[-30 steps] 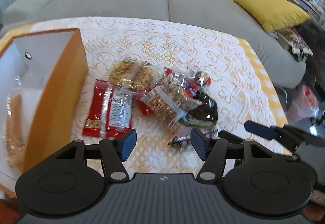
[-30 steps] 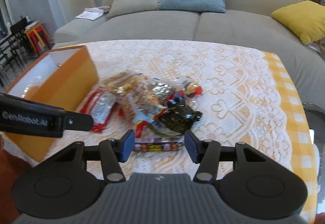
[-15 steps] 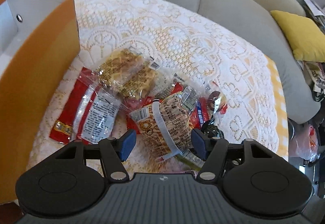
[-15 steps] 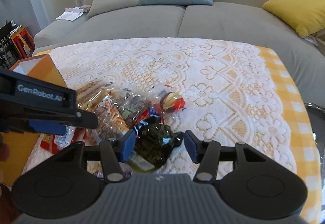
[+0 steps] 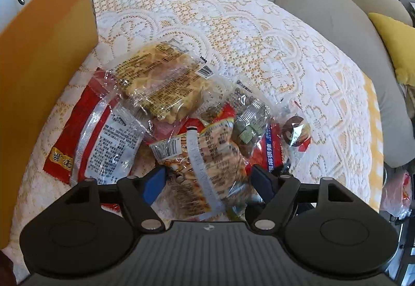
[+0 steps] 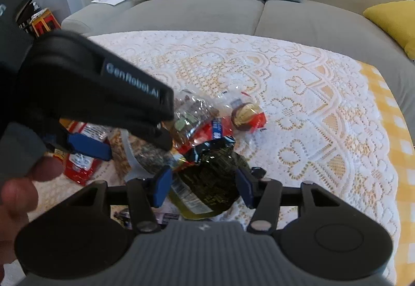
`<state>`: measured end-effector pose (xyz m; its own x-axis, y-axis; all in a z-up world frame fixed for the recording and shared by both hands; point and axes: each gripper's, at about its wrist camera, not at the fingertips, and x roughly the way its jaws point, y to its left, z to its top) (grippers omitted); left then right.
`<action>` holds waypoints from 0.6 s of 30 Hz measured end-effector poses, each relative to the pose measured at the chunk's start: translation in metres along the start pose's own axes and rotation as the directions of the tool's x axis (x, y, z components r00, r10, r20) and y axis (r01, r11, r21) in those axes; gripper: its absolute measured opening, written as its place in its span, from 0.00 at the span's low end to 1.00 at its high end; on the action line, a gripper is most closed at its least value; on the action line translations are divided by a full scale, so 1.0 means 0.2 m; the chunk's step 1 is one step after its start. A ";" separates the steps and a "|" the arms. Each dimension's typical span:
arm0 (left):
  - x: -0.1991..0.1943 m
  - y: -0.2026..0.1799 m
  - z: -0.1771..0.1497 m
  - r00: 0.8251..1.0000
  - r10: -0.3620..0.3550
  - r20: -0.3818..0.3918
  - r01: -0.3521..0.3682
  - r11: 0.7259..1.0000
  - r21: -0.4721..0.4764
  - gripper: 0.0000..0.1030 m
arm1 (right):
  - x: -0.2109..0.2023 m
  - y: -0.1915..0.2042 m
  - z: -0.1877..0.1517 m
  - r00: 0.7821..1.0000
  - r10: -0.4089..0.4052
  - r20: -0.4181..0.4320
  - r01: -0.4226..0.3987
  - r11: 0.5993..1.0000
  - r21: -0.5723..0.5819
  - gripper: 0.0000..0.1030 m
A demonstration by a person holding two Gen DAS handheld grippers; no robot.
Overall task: Organize snacks
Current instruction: 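Grasp the striped peanut bag with the left gripper while the right gripper grasps the black package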
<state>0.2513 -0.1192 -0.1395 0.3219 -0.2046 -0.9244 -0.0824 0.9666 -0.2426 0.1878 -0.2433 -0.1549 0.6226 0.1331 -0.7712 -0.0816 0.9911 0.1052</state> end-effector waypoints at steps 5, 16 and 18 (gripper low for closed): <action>0.04 -0.03 0.00 0.999 0.044 -0.004 -0.044 0.998 0.042 0.83 | 0.04 -0.03 -0.01 0.999 -0.032 -0.015 0.031 0.999 -0.029 0.56; 0.06 -0.03 0.00 0.998 0.057 -0.014 -0.055 0.993 0.107 0.80 | 0.14 0.04 -0.03 0.999 -0.045 0.017 0.047 0.978 -0.203 0.75; 0.07 -0.03 0.00 0.998 0.062 -0.016 -0.060 0.993 0.106 0.77 | 0.13 0.02 -0.03 0.999 -0.036 0.023 0.039 0.983 -0.181 0.75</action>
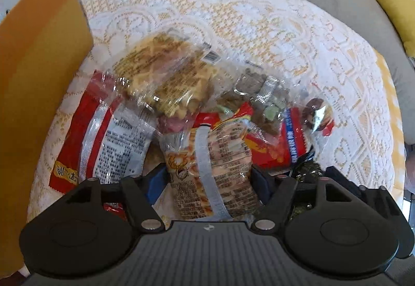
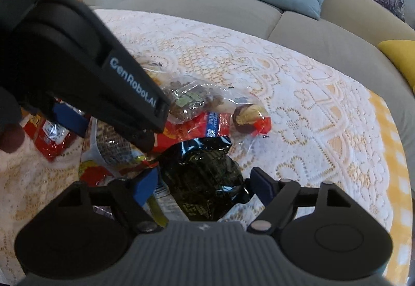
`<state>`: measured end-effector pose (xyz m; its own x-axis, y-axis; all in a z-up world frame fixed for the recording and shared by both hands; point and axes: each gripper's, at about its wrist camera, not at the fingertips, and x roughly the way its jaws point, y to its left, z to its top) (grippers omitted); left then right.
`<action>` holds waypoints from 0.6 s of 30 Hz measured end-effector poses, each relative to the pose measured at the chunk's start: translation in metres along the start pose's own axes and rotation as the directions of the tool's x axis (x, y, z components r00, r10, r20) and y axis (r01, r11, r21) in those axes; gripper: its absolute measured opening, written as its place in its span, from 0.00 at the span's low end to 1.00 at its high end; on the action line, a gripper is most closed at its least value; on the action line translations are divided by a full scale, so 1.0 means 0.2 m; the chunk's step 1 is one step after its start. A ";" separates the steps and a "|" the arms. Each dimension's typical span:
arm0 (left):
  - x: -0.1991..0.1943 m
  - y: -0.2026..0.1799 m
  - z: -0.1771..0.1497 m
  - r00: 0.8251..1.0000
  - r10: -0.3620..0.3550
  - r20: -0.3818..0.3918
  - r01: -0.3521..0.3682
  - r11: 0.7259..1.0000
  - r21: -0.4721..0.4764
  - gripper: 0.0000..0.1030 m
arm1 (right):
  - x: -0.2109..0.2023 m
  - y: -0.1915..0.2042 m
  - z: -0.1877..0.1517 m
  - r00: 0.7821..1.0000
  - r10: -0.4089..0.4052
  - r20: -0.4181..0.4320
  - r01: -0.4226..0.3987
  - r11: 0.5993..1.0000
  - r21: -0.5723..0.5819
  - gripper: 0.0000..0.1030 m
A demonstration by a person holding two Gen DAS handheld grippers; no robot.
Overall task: Organize snacks
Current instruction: 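Grasp the striped peanut bag with the left gripper while the right gripper grasps the black package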
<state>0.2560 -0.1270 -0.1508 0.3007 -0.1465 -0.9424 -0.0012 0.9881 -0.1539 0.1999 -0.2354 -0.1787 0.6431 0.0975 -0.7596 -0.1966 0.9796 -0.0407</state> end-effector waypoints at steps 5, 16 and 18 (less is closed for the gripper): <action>-0.01 -0.01 -0.02 1.000 -0.006 0.011 0.006 1.000 0.028 0.62 | -0.01 -0.01 -0.01 1.000 0.004 0.015 -0.004 1.000 0.006 0.70; -0.18 0.03 -0.09 0.998 -0.044 0.047 0.042 0.998 0.049 0.48 | -0.11 -0.05 0.01 1.000 0.000 0.030 -0.001 0.998 0.059 0.53; -0.22 0.02 -0.11 0.997 -0.045 0.061 0.041 0.997 0.066 0.48 | -0.14 -0.06 0.02 0.999 -0.006 0.041 0.004 0.998 0.065 0.52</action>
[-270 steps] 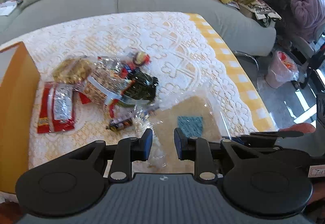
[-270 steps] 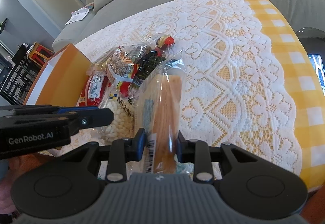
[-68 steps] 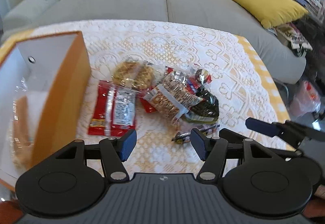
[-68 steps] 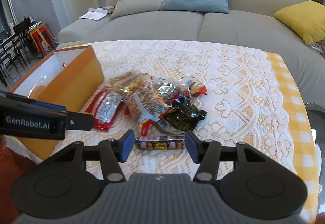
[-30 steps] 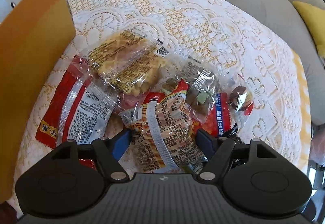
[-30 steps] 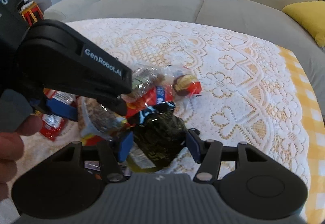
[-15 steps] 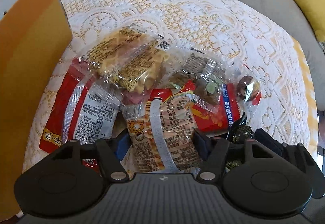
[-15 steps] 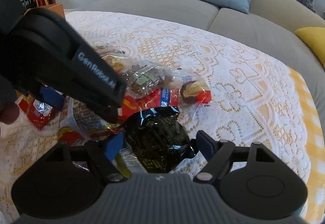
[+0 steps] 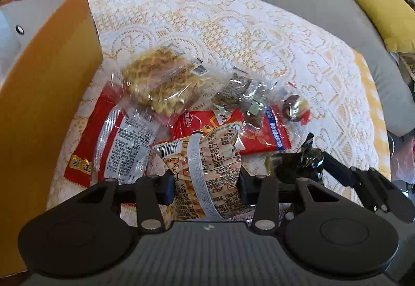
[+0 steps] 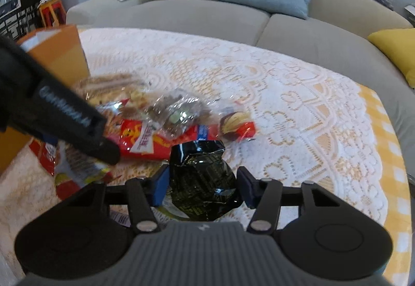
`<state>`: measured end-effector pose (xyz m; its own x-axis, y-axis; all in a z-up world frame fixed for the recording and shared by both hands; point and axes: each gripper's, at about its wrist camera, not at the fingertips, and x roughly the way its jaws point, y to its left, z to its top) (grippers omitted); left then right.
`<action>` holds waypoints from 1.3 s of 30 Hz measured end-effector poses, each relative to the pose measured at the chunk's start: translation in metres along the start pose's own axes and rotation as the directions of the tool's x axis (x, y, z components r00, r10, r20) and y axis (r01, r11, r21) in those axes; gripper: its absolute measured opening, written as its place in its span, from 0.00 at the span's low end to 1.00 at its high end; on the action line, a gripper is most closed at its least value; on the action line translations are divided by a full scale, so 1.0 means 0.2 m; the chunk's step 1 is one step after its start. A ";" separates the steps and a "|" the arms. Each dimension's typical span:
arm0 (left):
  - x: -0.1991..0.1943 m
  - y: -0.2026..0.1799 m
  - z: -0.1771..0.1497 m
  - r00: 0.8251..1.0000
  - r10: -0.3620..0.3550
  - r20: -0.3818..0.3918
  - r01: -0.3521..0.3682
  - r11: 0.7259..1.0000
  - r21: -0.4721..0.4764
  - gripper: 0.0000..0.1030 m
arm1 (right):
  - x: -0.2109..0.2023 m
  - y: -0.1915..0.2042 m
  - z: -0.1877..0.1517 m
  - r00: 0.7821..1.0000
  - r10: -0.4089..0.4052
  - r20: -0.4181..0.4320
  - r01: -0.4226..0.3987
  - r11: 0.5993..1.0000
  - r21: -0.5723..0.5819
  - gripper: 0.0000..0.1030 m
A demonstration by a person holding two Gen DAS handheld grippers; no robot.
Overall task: Organize snacks
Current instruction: 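Grasp the striped peanut bag with the left gripper while the right gripper grasps the black package, then carry the peanut bag with the left gripper while the right gripper carries the black package over the box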
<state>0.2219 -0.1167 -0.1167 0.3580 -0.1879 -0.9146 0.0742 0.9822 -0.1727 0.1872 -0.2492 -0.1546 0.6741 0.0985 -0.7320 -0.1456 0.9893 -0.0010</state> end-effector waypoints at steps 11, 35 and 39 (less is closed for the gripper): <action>-0.30 -0.02 -0.08 0.994 -0.055 0.095 0.049 0.996 0.071 0.48 | -0.24 -0.04 0.01 0.998 0.017 0.052 -0.023 0.994 0.111 0.51; -0.96 0.86 -0.20 0.946 0.211 0.248 -0.182 0.974 -0.133 0.47 | -0.67 0.72 0.25 0.909 0.395 0.133 -0.374 0.913 -0.161 0.51; -0.93 0.99 -0.17 0.948 0.228 0.222 -0.203 0.971 -0.129 0.47 | -0.63 0.93 0.36 0.880 0.467 0.086 -0.430 0.860 -0.274 0.51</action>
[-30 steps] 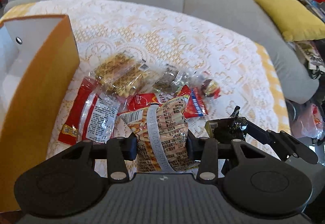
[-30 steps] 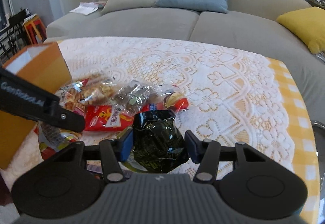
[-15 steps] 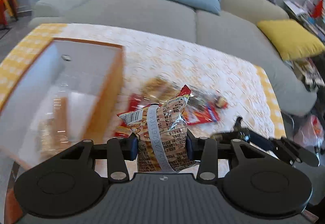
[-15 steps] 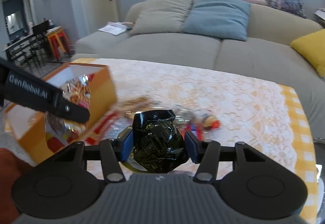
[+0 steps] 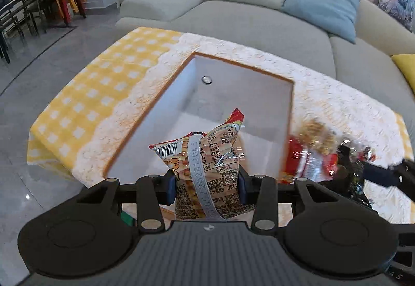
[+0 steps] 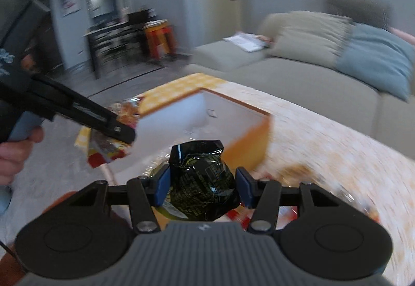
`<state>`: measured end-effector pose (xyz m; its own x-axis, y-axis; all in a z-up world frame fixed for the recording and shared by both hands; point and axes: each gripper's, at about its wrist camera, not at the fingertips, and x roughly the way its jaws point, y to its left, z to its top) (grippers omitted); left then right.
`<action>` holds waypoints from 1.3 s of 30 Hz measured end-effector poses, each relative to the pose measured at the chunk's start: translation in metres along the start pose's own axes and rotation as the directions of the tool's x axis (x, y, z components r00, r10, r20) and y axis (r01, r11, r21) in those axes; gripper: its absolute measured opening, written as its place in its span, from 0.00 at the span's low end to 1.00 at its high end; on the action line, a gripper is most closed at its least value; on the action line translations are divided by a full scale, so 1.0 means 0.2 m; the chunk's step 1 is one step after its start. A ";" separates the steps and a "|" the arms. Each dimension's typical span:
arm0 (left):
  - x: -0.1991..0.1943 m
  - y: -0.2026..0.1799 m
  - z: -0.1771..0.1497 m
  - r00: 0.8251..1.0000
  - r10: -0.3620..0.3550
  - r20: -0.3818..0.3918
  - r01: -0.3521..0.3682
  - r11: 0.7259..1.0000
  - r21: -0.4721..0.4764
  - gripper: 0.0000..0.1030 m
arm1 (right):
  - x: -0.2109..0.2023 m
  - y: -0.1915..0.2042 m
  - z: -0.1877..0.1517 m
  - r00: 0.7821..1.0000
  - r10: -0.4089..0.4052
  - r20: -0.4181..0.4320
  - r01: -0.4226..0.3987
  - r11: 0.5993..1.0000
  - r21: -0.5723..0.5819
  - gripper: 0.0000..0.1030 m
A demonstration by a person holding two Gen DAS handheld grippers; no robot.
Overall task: Organize snacks
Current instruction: 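Carry the peanut bag with the left gripper while the right gripper carries the black package over the box, then open both grippers to drop the peanut bag and black package into the box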
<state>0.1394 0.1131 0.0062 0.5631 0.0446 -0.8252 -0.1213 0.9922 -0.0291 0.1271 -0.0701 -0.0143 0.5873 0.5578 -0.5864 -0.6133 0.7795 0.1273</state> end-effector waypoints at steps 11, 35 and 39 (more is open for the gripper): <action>0.24 0.22 0.03 0.994 0.021 -0.105 -0.019 1.000 0.018 0.47 | 0.46 0.26 0.18 0.977 0.058 -0.204 -0.120 0.944 -0.307 0.51; 0.55 0.20 0.09 0.972 0.048 -0.229 -0.029 0.996 0.086 0.47 | 0.88 0.18 0.14 0.892 0.035 -0.451 -0.214 0.911 -0.352 0.55; 0.56 0.18 0.08 0.966 0.048 -0.256 -0.026 0.996 0.088 0.49 | 0.86 0.16 0.13 0.895 0.046 -0.444 -0.213 0.918 -0.334 0.57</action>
<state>0.2111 0.1566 -0.0793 0.3290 0.0609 -0.9424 -0.0639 0.9971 0.0421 0.2225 0.0590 -0.0897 0.2629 0.4089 -0.8739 -0.8644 0.5021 -0.0251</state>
